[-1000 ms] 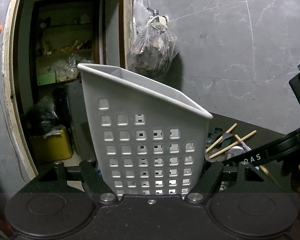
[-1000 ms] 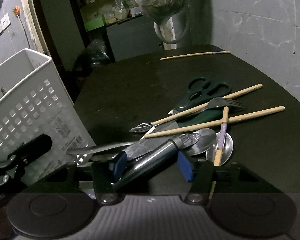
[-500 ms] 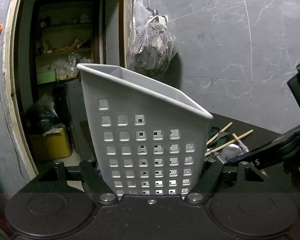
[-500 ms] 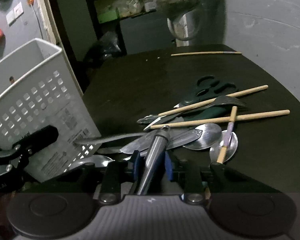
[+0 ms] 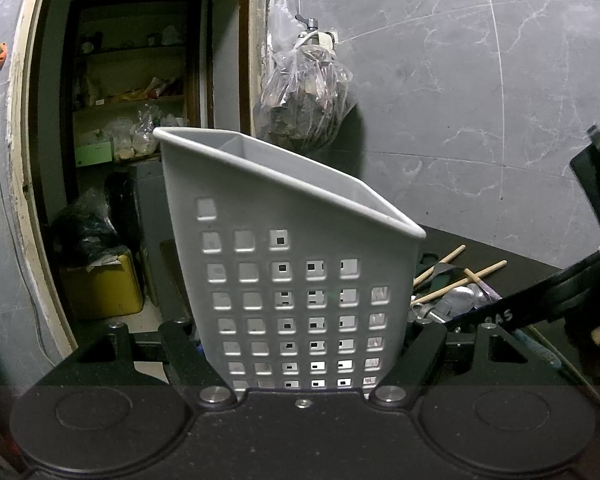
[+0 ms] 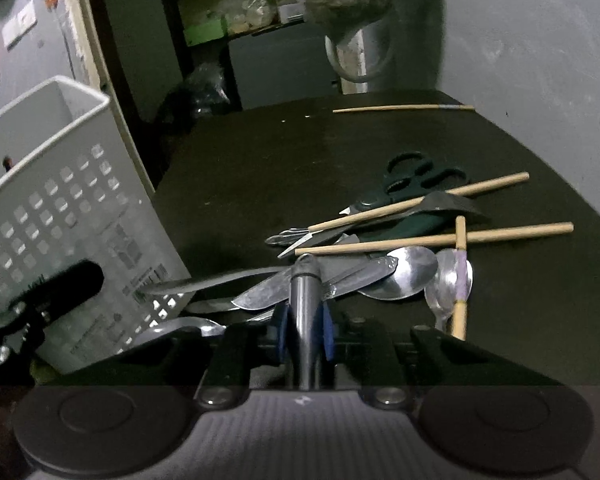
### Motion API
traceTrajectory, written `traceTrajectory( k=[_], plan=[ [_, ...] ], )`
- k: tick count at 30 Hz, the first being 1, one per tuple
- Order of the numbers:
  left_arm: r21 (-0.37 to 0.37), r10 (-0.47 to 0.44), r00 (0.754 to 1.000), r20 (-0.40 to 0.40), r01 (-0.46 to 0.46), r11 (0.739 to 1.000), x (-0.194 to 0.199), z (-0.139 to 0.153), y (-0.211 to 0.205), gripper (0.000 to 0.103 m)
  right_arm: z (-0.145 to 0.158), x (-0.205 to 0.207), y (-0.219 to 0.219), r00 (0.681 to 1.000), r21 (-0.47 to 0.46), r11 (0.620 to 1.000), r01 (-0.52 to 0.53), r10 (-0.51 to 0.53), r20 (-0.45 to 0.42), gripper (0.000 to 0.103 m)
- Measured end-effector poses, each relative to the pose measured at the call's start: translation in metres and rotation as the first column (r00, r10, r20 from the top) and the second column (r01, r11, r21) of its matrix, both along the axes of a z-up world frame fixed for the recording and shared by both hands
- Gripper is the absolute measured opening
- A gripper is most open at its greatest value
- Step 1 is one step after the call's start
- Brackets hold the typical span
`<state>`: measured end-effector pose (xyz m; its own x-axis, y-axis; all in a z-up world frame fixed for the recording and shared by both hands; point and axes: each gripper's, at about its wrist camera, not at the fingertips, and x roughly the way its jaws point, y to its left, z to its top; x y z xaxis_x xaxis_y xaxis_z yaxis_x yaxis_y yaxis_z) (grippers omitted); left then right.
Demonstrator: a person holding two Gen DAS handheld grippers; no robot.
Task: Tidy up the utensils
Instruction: 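Grasp the dark thermos bottle with the right gripper and lift it, then carry the thermos over the caddy and lower it inside with the right gripper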
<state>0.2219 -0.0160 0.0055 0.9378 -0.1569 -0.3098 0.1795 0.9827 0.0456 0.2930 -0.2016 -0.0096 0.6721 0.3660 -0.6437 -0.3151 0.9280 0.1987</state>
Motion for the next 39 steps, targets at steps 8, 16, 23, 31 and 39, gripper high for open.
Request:
traceTrajectory(
  k=[8, 16, 23, 31, 39],
  plan=[
    [-0.002, 0.001, 1.000, 0.001, -0.001, 1.000, -0.001, 0.000, 0.000, 0.076, 0.019, -0.023, -0.022, 0.994, 0.210, 0.977, -0.033, 0.010, 0.109, 0.020],
    [0.000, 0.000, 1.000, 0.002, 0.000, 1.000, -0.002, 0.000, -0.001, 0.076, 0.039, -0.057, -0.027, 0.922, 0.238, 0.967, -0.094, -0.006, 0.387, 0.020],
    [0.003, -0.002, 1.000, 0.003, 0.002, 1.000, -0.003, -0.001, -0.001, 0.076, 0.045, -0.072, -0.020, 0.882, 0.195, 0.975, -0.104, -0.001, 0.472, 0.020],
    [0.003, -0.002, 1.000, 0.003, 0.002, 1.000, -0.003, 0.000, -0.001, 0.076, 0.044, -0.074, -0.020, 0.878, 0.191, 0.976, -0.103, -0.001, 0.478, 0.020],
    [0.002, -0.014, 1.000, 0.005, 0.014, 1.000, -0.008, -0.002, -0.001, 0.076, 0.059, -0.078, -0.022, 0.844, 0.193, 0.974, -0.123, 0.001, 0.536, 0.020]
  ],
)
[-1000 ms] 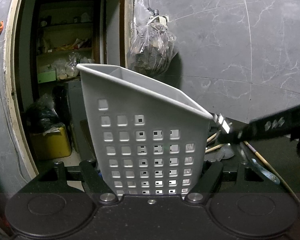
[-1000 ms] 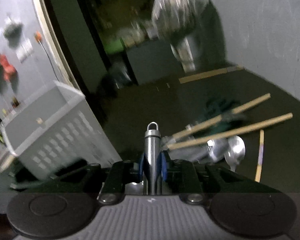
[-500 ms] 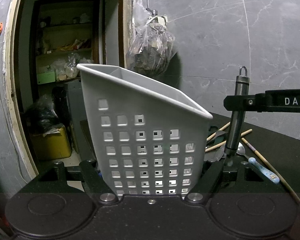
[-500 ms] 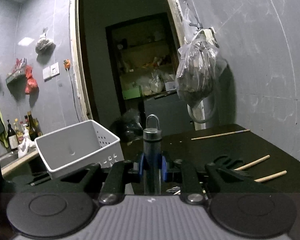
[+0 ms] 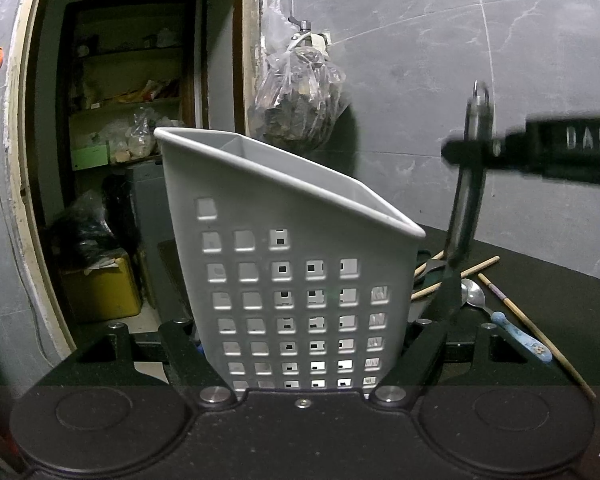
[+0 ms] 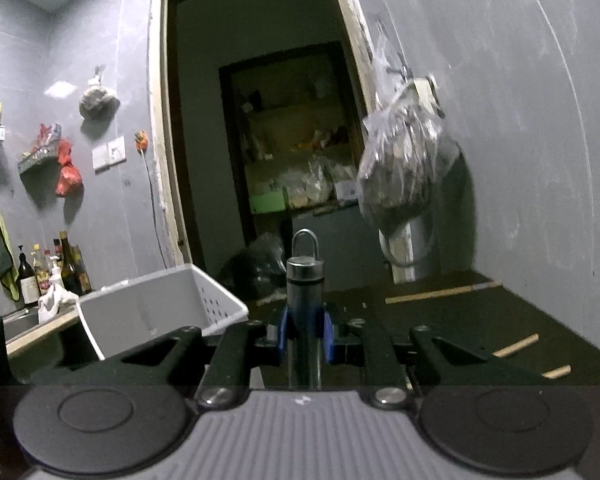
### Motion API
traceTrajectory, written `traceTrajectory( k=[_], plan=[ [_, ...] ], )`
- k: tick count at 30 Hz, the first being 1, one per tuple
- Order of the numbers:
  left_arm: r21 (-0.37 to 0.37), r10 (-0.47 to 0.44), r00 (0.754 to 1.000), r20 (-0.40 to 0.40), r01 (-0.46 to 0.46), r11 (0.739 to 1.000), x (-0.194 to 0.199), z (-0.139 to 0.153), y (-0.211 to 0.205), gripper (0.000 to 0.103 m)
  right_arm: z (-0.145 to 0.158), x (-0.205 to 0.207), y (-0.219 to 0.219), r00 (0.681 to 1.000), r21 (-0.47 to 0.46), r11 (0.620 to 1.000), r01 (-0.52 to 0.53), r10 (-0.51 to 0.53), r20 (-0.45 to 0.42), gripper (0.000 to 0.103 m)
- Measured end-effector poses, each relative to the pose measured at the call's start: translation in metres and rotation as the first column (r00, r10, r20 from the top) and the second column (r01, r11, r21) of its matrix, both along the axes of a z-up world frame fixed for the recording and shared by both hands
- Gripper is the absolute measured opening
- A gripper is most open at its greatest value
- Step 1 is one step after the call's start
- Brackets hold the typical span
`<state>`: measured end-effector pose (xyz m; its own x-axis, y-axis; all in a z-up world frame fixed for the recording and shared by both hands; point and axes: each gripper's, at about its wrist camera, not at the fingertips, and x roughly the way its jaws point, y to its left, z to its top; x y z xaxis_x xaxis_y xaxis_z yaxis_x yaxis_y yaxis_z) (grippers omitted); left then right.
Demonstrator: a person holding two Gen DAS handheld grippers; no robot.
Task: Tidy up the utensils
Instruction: 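Carry the thermos over the caddy and lower it inside with the right gripper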
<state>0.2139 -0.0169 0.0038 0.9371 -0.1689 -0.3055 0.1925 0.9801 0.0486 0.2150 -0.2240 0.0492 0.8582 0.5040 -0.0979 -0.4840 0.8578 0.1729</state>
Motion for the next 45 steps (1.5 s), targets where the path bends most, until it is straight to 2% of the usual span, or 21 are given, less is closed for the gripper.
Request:
traceTrajectory(
  k=[5, 9, 15, 19, 23, 28, 45],
  plan=[
    [0.003, -0.001, 1.000, -0.001, 0.001, 1.000, -0.002, 0.000, 0.000, 0.076, 0.024, -0.011, -0.003, 0.995, 0.035, 0.999, 0.030, -0.033, 0.098, 0.020],
    [0.005, -0.003, 1.000, -0.002, 0.003, 1.000, -0.004, 0.000, -0.001, 0.076, 0.053, -0.014, 0.000, 0.984, 0.027, 0.999, 0.047, -0.050, 0.169, 0.020],
    [0.005, -0.003, 1.000, -0.002, 0.003, 1.000, -0.004, 0.000, -0.002, 0.076, 0.094, -0.023, 0.012, 0.955, 0.009, 1.000, -0.001, -0.001, 0.297, 0.020],
    [0.005, -0.002, 1.000, -0.003, 0.002, 1.000, -0.004, 0.001, -0.002, 0.076, 0.107, -0.025, 0.025, 0.944, 0.010, 0.998, -0.068, 0.061, 0.325, 0.020],
    [0.007, 0.000, 1.000, -0.003, 0.000, 1.000, -0.003, 0.002, -0.004, 0.076, 0.111, -0.024, 0.037, 0.939, 0.015, 0.990, -0.142, 0.130, 0.319, 0.020],
    [0.007, -0.001, 1.000, -0.003, 0.001, 1.000, -0.003, 0.002, -0.004, 0.076, 0.101, -0.016, 0.056, 0.938, 0.000, 0.977, -0.215, 0.207, 0.279, 0.020],
    [0.007, -0.001, 1.000, -0.003, 0.001, 1.000, -0.003, 0.002, -0.004, 0.076, 0.053, 0.012, 0.084, 0.957, -0.069, 0.958, -0.279, 0.283, 0.062, 0.020]
  ],
)
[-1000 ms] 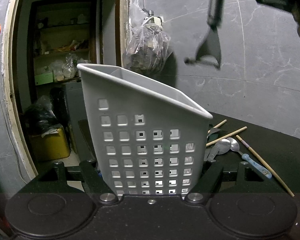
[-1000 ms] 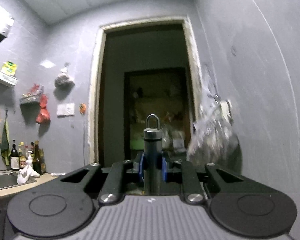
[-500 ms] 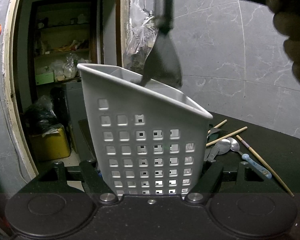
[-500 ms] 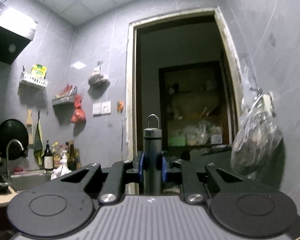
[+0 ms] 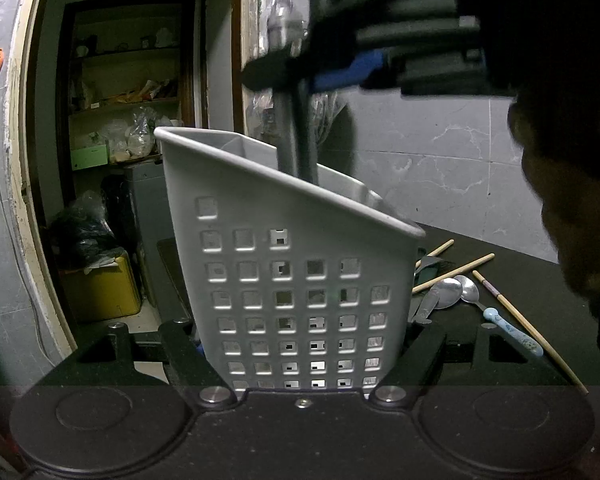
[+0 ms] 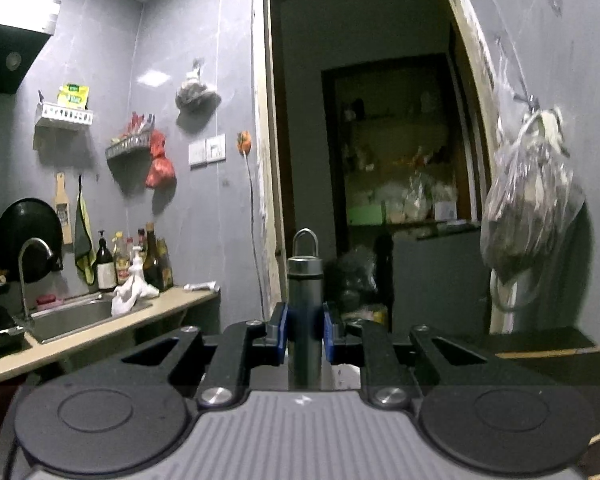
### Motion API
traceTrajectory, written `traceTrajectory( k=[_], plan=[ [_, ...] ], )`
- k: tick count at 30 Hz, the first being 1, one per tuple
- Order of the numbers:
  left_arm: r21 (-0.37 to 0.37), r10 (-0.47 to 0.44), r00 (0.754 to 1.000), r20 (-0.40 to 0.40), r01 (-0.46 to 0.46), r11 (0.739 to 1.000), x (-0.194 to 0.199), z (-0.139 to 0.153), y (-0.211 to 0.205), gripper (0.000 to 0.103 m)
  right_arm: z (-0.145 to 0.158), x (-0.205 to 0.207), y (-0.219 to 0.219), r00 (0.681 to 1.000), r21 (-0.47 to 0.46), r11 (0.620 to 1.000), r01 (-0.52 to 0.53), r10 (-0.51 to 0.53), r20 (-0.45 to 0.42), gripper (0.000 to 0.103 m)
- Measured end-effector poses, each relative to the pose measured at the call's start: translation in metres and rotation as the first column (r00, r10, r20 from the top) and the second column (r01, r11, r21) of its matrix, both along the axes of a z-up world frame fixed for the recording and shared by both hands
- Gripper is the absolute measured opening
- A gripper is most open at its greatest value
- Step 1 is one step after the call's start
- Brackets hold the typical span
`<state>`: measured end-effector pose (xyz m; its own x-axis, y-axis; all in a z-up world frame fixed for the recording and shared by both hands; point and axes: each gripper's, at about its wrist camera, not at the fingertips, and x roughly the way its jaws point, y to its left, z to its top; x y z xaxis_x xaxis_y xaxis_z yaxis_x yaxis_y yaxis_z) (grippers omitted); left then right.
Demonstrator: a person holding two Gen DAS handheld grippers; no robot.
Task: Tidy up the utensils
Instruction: 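Carry the thermos over the caddy and lower it inside with the right gripper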
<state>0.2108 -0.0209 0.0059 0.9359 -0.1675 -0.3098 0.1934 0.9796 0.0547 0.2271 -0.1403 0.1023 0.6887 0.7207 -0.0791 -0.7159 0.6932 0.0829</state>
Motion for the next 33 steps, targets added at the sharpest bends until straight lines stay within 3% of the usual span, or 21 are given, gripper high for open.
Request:
traceTrajectory(
  k=[10, 33],
  plan=[
    [0.000, 0.000, 1.000, 0.000, 0.000, 1.000, 0.000, 0.000, 0.000, 0.076, -0.024, 0.012, 0.008, 0.994, -0.053, 0.998, -0.025, 0.019, -0.105, 0.020],
    [0.000, 0.000, 1.000, 0.000, 0.000, 1.000, 0.000, 0.000, 0.000, 0.076, -0.035, 0.012, 0.011, 0.991, -0.090, 0.996, -0.028, 0.016, -0.133, 0.021]
  ],
)
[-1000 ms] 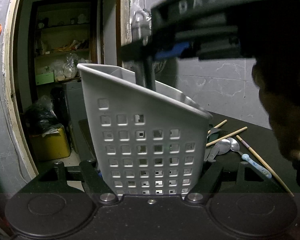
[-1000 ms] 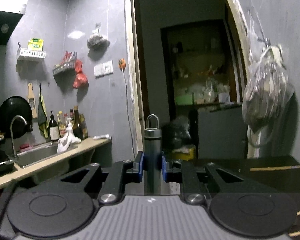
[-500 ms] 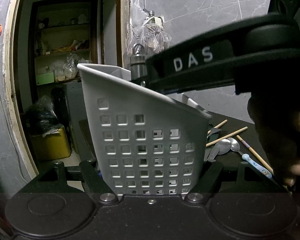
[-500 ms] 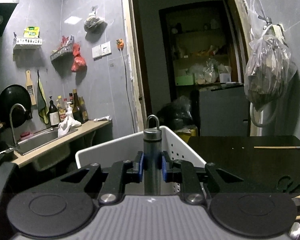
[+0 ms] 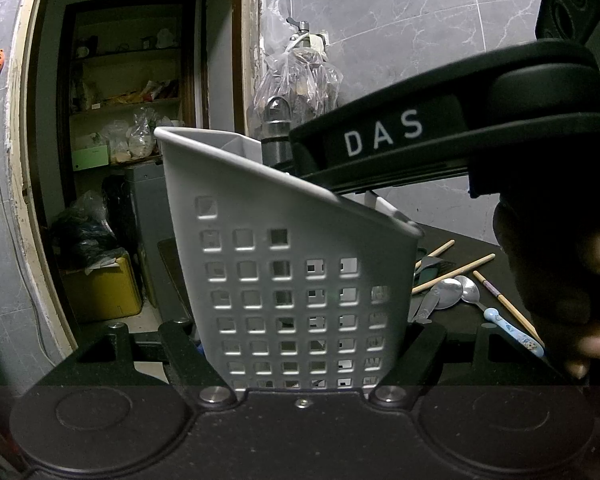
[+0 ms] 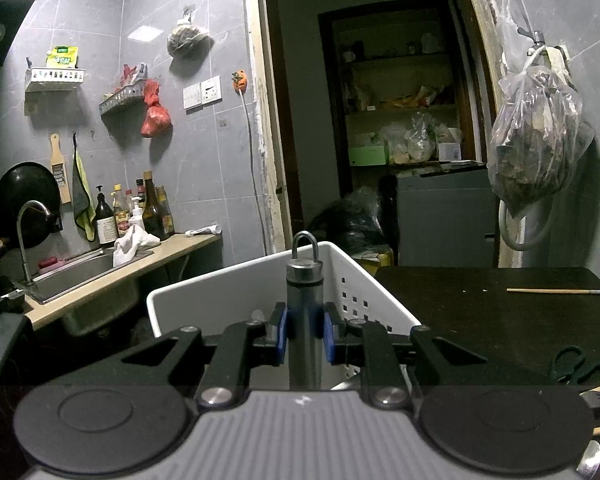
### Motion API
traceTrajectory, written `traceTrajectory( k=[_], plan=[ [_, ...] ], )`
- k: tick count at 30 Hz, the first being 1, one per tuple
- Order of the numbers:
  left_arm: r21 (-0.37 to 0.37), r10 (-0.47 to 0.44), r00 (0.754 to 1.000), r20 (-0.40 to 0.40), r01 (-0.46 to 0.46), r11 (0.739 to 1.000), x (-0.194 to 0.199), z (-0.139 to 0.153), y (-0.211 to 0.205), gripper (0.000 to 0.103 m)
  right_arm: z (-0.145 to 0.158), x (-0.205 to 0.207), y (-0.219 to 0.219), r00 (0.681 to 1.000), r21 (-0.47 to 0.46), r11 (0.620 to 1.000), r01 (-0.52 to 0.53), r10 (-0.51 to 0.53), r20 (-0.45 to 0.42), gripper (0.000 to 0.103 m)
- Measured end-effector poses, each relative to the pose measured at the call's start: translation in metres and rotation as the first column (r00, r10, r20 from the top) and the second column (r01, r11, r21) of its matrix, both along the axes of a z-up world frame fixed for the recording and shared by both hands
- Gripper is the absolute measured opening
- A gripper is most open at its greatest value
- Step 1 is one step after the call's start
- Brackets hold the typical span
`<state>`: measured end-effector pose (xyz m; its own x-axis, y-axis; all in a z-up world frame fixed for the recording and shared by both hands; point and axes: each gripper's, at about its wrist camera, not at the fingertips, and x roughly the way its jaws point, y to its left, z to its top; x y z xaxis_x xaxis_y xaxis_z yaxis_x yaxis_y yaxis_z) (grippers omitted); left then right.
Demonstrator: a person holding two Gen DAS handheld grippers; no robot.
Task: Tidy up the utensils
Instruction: 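Carry the thermos over the caddy and lower it inside with the right gripper, then open the right gripper and withdraw it from the caddy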
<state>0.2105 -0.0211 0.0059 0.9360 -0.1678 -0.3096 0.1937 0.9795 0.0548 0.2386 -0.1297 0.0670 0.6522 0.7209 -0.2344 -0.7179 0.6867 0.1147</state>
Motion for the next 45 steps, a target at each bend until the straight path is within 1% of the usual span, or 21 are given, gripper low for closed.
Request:
traceTrajectory(
  k=[6, 11, 15, 17, 19, 20, 22, 23, 25, 27, 29, 31, 34, 37, 39, 42, 45],
  plan=[
    [0.000, 0.000, 1.000, 0.000, 0.000, 1.000, 0.000, 0.000, 0.000, 0.076, -0.001, 0.001, -0.001, 1.000, 0.002, 1.000, 0.003, -0.003, 0.003, 0.022],
    [-0.001, 0.000, 1.000, 0.001, 0.000, 1.000, -0.001, 0.000, -0.001, 0.076, 0.000, 0.001, -0.003, 1.000, 0.016, 1.000, 0.002, -0.002, 0.008, 0.028],
    [-0.001, 0.000, 1.000, 0.001, 0.000, 1.000, -0.001, 0.000, -0.001, 0.076, 0.004, -0.003, -0.006, 1.000, 0.041, 0.999, -0.009, 0.008, 0.025, 0.041],
    [-0.001, 0.000, 1.000, 0.001, 0.000, 1.000, -0.001, 0.000, -0.001, 0.076, 0.008, -0.007, -0.009, 0.999, 0.055, 0.998, -0.016, 0.013, 0.049, 0.046],
    [-0.001, 0.001, 1.000, 0.001, -0.001, 1.000, -0.001, 0.000, -0.001, 0.076, 0.012, -0.012, -0.012, 0.997, 0.070, 0.997, -0.022, 0.017, 0.076, 0.054],
    [-0.001, 0.000, 1.000, 0.001, 0.000, 1.000, -0.001, 0.000, -0.001, 0.076, 0.014, -0.014, -0.014, 0.996, 0.077, 0.997, -0.024, 0.017, 0.090, 0.057],
    [-0.001, 0.000, 1.000, 0.001, 0.000, 1.000, -0.001, 0.000, -0.001, 0.076, 0.017, -0.019, -0.018, 0.993, 0.090, 0.995, -0.030, 0.019, 0.117, 0.067],
    [-0.001, -0.001, 1.000, 0.001, 0.001, 1.000, -0.001, 0.000, -0.001, 0.076, 0.019, -0.022, -0.020, 0.992, 0.094, 0.995, -0.029, 0.017, 0.128, 0.071],
    [-0.001, -0.001, 1.000, 0.002, 0.001, 1.000, -0.002, 0.000, -0.001, 0.076, 0.021, -0.026, -0.023, 0.988, 0.102, 0.995, -0.021, 0.005, 0.152, 0.082],
    [-0.001, 0.000, 1.000, 0.002, 0.000, 1.000, -0.002, 0.001, 0.000, 0.076, 0.024, -0.029, -0.027, 0.985, 0.112, 0.994, -0.015, -0.005, 0.171, 0.088],
    [-0.002, 0.000, 1.000, 0.001, 0.000, 1.000, -0.002, 0.002, 0.000, 0.076, 0.026, -0.033, -0.031, 0.983, 0.121, 0.993, -0.001, -0.021, 0.182, 0.091],
    [-0.002, 0.000, 1.000, 0.001, 0.000, 1.000, -0.002, 0.002, 0.000, 0.076, 0.028, -0.036, -0.038, 0.980, 0.138, 0.990, 0.024, -0.050, 0.192, 0.098],
    [-0.001, 0.000, 1.000, 0.002, 0.000, 1.000, -0.002, 0.002, 0.000, 0.076, 0.029, -0.040, -0.051, 0.976, 0.166, 0.984, 0.070, -0.102, 0.192, 0.102],
    [-0.002, -0.001, 1.000, 0.002, 0.001, 1.000, -0.002, 0.002, 0.000, 0.076, 0.026, -0.038, -0.069, 0.974, 0.192, 0.973, 0.131, -0.162, 0.156, 0.103],
    [-0.001, -0.001, 1.000, 0.002, 0.001, 1.000, -0.002, 0.002, 0.000, 0.076, 0.019, -0.034, -0.086, 0.974, 0.212, 0.961, 0.177, -0.202, 0.100, 0.103],
    [0.000, -0.003, 1.000, 0.002, 0.003, 1.000, -0.002, 0.002, 0.001, 0.076, 0.003, -0.021, -0.111, 0.970, 0.243, 0.939, 0.242, -0.242, -0.032, 0.103],
    [0.000, -0.004, 1.000, 0.001, 0.004, 1.000, -0.001, 0.002, 0.001, 0.076, -0.016, -0.007, -0.131, 0.948, 0.247, 0.920, 0.303, -0.264, -0.178, 0.103]
  ],
)
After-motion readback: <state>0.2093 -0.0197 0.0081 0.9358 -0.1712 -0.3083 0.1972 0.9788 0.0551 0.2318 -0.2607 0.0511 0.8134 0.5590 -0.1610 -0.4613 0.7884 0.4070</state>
